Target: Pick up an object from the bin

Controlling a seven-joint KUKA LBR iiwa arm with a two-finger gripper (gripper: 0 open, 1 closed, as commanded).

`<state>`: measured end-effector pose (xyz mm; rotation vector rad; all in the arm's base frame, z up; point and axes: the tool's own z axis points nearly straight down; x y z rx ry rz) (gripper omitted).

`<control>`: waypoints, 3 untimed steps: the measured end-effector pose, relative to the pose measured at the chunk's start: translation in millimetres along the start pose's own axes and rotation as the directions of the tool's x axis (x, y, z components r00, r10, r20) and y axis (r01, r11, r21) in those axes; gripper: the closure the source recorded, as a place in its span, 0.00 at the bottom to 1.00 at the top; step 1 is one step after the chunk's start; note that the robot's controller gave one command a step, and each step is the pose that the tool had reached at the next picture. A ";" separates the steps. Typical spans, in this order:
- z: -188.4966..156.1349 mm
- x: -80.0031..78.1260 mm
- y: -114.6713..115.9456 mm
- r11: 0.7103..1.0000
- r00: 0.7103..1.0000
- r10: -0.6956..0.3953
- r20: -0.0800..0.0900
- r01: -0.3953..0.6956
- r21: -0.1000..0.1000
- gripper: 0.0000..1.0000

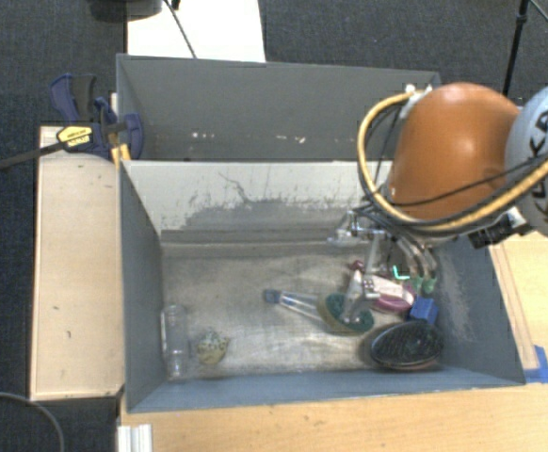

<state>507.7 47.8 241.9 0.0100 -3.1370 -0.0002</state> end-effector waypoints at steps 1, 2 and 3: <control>165.0 16.9 -46.3 0.991 0.991 0.131 -0.001 -0.131 0.001 0.00; 160.6 14.7 -45.1 0.991 0.991 0.132 0.007 -0.132 -0.001 1.00; 6.6 4.9 -48.0 0.973 0.973 -0.229 0.013 0.229 0.003 1.00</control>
Offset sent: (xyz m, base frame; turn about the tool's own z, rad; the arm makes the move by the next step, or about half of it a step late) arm -0.0157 -0.0452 -0.1608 0.1394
